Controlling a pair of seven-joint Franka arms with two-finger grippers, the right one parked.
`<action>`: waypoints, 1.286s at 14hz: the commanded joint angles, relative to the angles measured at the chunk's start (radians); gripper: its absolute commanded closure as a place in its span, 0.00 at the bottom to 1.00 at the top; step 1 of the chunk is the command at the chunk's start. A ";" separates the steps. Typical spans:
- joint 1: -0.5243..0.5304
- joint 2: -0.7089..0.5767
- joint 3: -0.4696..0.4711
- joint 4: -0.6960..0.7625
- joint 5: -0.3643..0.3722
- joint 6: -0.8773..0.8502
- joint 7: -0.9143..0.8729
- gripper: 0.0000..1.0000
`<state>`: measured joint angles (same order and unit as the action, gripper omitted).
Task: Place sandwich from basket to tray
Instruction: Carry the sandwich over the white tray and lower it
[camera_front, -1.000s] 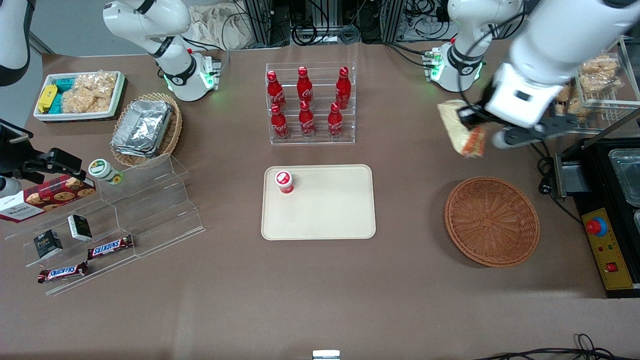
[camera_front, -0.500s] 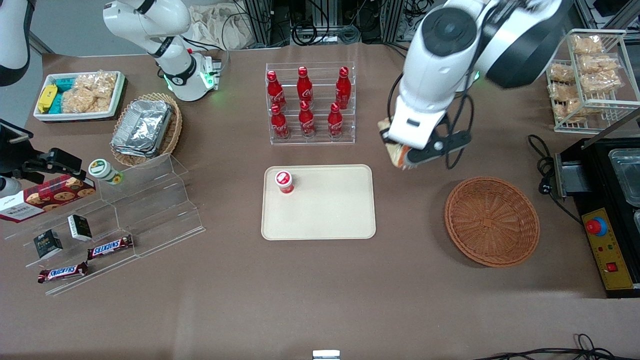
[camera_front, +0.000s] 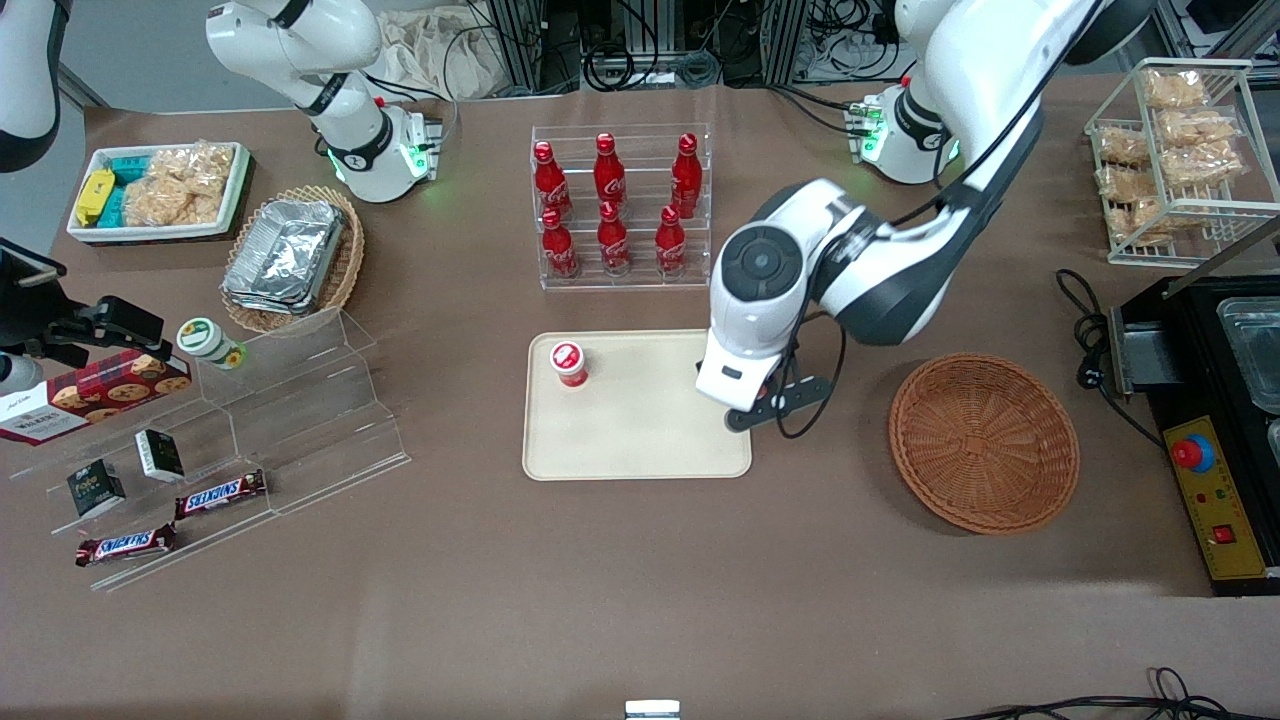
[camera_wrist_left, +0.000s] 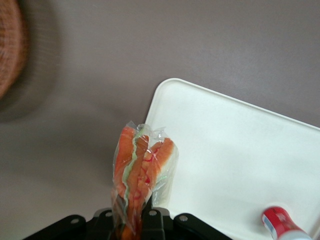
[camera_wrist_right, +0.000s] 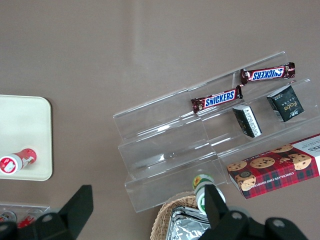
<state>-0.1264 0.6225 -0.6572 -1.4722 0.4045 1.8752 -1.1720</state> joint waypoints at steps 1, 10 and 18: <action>-0.015 0.098 -0.006 0.027 0.083 0.054 -0.052 1.00; -0.029 0.207 -0.002 0.019 0.171 0.148 -0.087 0.63; -0.018 0.073 -0.004 0.033 0.152 0.110 -0.198 0.00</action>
<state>-0.1437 0.7884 -0.6582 -1.4274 0.5550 2.0226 -1.3137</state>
